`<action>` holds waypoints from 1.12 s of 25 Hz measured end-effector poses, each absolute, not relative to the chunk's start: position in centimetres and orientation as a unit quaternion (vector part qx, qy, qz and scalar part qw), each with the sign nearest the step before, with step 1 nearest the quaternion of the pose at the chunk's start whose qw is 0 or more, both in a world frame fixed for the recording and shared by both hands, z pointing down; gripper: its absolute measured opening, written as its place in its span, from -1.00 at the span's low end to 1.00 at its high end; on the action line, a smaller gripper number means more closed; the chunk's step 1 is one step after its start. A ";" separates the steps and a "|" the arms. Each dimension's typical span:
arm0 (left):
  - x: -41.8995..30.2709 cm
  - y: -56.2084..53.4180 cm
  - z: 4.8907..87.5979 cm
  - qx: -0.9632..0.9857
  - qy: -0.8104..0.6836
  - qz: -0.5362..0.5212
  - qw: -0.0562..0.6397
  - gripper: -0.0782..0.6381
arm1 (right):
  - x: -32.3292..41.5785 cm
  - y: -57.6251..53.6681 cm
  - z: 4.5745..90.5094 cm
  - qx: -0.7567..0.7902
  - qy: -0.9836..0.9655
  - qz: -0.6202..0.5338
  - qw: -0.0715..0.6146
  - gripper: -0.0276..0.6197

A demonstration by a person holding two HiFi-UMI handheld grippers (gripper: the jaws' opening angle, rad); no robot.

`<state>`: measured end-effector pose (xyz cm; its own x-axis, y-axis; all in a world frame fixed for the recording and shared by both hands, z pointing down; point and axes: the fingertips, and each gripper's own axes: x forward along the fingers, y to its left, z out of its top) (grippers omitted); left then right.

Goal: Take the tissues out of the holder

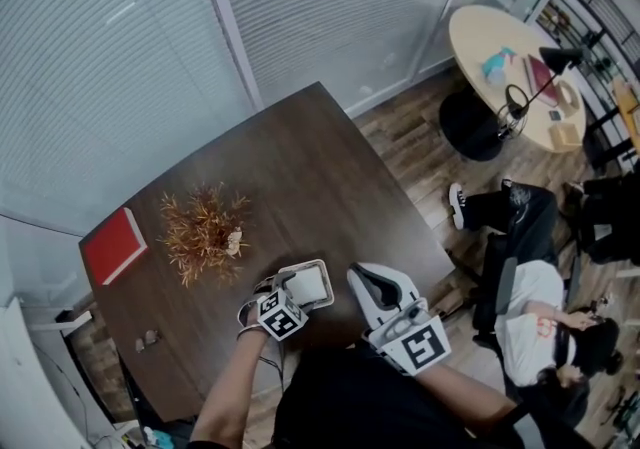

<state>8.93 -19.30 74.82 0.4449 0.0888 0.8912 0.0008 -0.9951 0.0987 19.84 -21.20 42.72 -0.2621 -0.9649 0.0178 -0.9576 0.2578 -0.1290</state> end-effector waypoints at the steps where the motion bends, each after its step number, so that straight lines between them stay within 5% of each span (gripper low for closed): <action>1: 9.1 -19.4 74.9 0.849 0.027 0.527 0.042 0.21 | 20.0 -21.1 42.8 -0.607 0.792 -0.060 0.031 -0.89; 28: 9.7 -19.1 78.3 0.803 0.083 0.591 -0.003 0.33 | 22.5 -19.2 44.3 -0.632 0.771 -0.077 0.010 -0.89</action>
